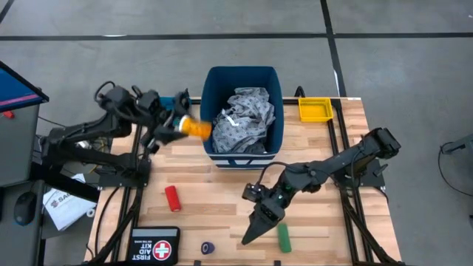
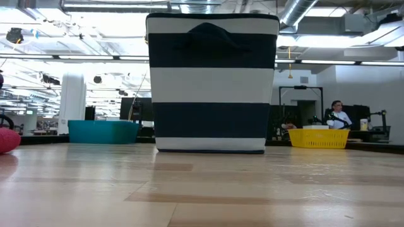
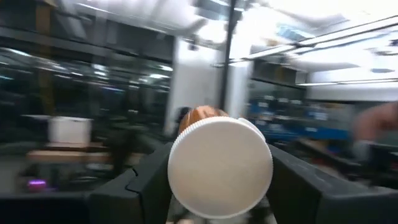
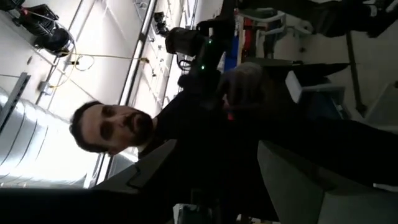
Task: Pick & place medical supplies in basket/bin
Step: Put the orange pill bottle into the blue bin
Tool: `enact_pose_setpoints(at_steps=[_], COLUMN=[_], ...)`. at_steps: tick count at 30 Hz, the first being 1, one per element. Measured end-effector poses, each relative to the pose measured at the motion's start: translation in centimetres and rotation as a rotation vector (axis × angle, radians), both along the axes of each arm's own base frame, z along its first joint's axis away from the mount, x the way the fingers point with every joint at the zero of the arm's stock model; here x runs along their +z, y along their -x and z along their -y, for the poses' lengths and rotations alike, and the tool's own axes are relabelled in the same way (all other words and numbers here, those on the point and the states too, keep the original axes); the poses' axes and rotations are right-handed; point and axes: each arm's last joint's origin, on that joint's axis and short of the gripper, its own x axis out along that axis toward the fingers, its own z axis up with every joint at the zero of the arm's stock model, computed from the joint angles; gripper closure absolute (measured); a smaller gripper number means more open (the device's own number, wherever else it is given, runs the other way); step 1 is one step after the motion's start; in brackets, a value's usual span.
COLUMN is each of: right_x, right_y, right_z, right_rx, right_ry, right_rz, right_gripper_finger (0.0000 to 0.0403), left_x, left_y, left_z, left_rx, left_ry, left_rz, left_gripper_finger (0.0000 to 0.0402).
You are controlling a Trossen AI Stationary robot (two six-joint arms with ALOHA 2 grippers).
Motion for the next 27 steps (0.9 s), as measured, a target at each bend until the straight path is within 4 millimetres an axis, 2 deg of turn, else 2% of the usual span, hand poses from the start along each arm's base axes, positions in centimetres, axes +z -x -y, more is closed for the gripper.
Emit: enact_pose_setpoints(at_steps=[8, 16, 20, 27], right_x=[-0.4, -2.1, -2.0, -1.4], right_y=[2.0, 4.2, 5.4, 7.3], right_z=[-0.2, 0.2, 1.1, 3.2], right_rx=[0.024, 0.056, 0.033, -0.036], right_ry=[0.126, 0.307, 0.384, 0.467], right_rz=[-0.178, -0.409, -0.468, -0.529], right_gripper_finger=[0.0184, 0.0184, 0.0184, 0.0184], left_x=[-1.1, -2.2, -2.3, -1.7], left_y=[0.8, 2.8, 4.0, 6.4], left_z=[-4.6, -8.4, -9.8, -11.1], left_rx=[0.292, 0.639, 0.807, 1.084], left_ry=[-0.039, -0.069, -0.078, -0.069], left_rz=[-0.097, -0.214, -0.337, -0.507], left_gripper_finger=[0.0192, 0.0195, 0.0191, 0.0197])
